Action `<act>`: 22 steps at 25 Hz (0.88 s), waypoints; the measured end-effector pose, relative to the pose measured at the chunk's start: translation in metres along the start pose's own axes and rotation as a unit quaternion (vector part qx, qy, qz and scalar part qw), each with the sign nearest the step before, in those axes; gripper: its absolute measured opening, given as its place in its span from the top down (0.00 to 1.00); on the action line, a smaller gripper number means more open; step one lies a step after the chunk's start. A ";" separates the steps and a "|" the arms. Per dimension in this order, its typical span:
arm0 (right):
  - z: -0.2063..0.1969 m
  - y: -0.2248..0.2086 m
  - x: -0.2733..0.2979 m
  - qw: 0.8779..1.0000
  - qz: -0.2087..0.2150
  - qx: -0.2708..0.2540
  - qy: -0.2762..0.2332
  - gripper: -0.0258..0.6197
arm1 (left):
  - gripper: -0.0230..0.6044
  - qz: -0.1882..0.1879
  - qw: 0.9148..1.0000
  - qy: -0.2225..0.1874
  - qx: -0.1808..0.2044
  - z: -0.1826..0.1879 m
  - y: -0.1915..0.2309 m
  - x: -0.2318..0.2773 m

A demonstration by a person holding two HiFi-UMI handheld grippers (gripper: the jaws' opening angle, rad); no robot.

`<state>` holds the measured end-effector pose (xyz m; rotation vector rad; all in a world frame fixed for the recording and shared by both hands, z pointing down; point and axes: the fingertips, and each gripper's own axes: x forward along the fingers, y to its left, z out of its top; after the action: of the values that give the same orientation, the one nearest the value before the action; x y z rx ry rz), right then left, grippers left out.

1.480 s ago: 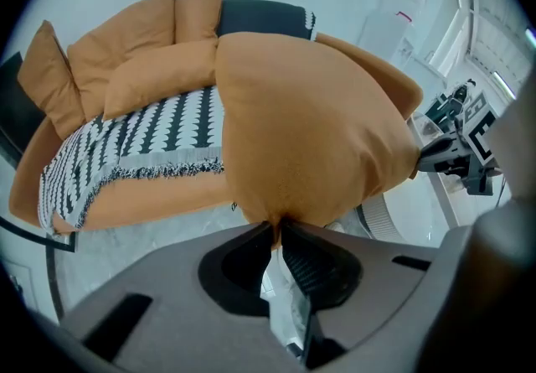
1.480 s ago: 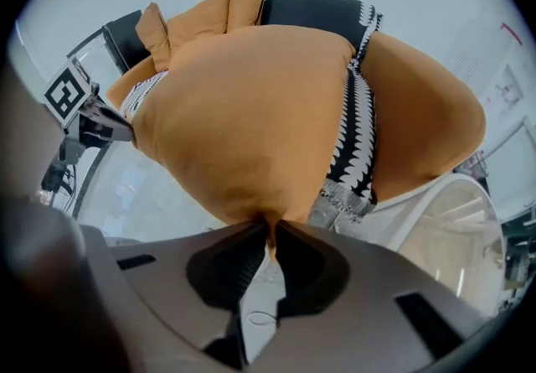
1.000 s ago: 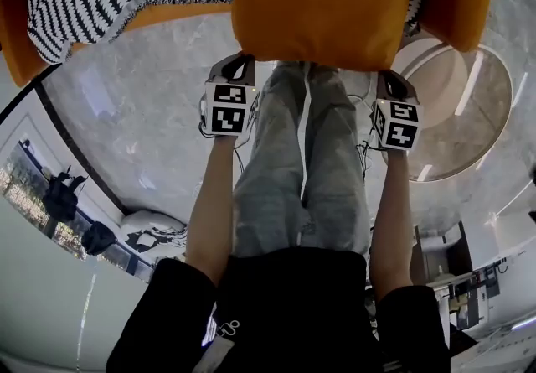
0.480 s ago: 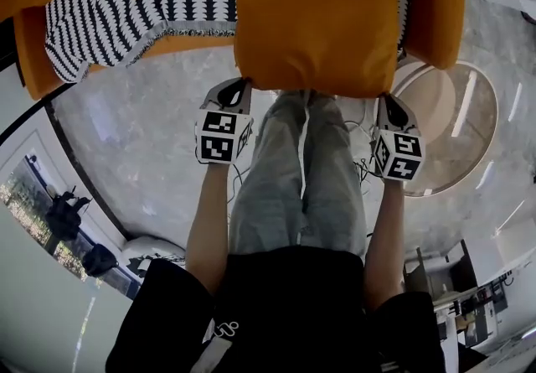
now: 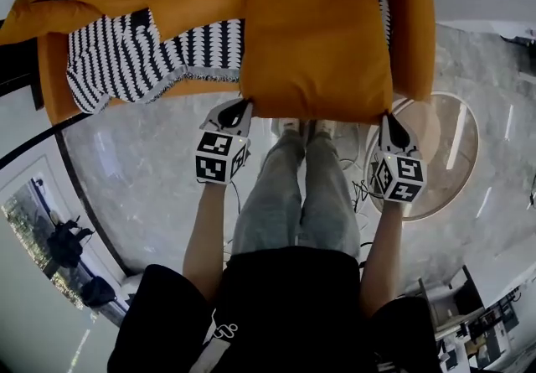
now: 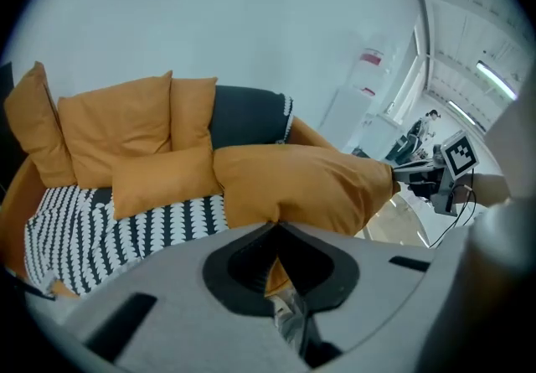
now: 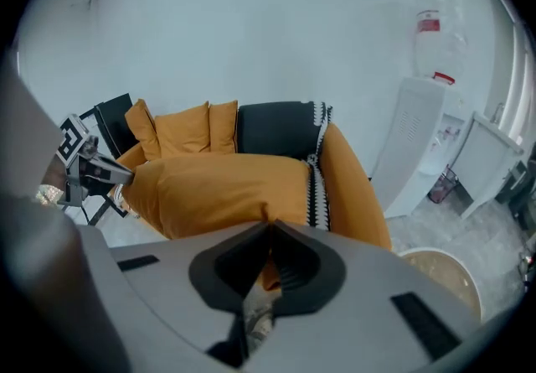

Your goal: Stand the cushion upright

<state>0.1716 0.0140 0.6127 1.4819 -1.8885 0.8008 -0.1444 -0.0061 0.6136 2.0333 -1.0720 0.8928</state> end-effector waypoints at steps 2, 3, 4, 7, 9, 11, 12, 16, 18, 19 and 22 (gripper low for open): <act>0.026 -0.003 -0.005 1.000 -0.004 0.001 -0.019 0.93 | 0.94 -0.006 1.000 -0.018 0.003 0.025 0.003 -0.007; 0.040 -0.005 -0.005 1.000 -0.006 0.001 -0.029 0.94 | 0.94 -0.010 1.000 -0.028 0.004 0.039 0.005 -0.009; 0.053 -0.007 -0.005 0.999 -0.008 0.000 -0.038 0.93 | 0.94 -0.014 0.999 -0.038 0.006 0.052 0.007 -0.011; 0.090 -0.013 -0.008 0.998 -0.015 -0.013 -0.057 0.93 | 0.94 -0.017 0.998 -0.057 0.019 0.089 0.011 -0.017; 0.114 -0.014 -0.011 0.997 -0.017 -0.019 -0.071 0.93 | 0.94 -0.013 0.997 -0.069 0.022 0.112 0.015 -0.022; 0.138 -0.016 -0.011 0.996 -0.020 -0.024 -0.085 0.93 | 0.94 -0.011 0.996 -0.084 0.022 0.136 0.021 -0.026; 0.150 -0.017 -0.010 0.995 -0.023 -0.027 -0.091 0.94 | 0.94 -0.009 0.996 -0.090 0.025 0.147 0.024 -0.028; 0.195 -0.024 -0.002 0.992 -0.030 -0.034 -0.118 0.93 | 0.94 -0.004 0.993 -0.113 0.042 0.191 0.035 -0.027; 0.216 -0.029 0.005 0.990 -0.035 -0.038 -0.131 0.93 | 0.94 -0.002 0.991 -0.123 0.048 0.211 0.040 -0.023; 0.227 -0.031 0.008 0.989 -0.037 -0.041 -0.138 0.93 | 0.94 0.000 0.990 -0.128 0.052 0.222 0.043 -0.021; 0.258 -0.038 0.021 0.985 -0.046 -0.048 -0.157 0.93 | 0.94 0.007 0.987 -0.146 0.060 0.252 0.053 -0.015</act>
<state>0.1807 -0.2036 0.4677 1.6983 -2.0338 0.4479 -0.1313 -0.2241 0.4757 2.3124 -1.2127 0.6927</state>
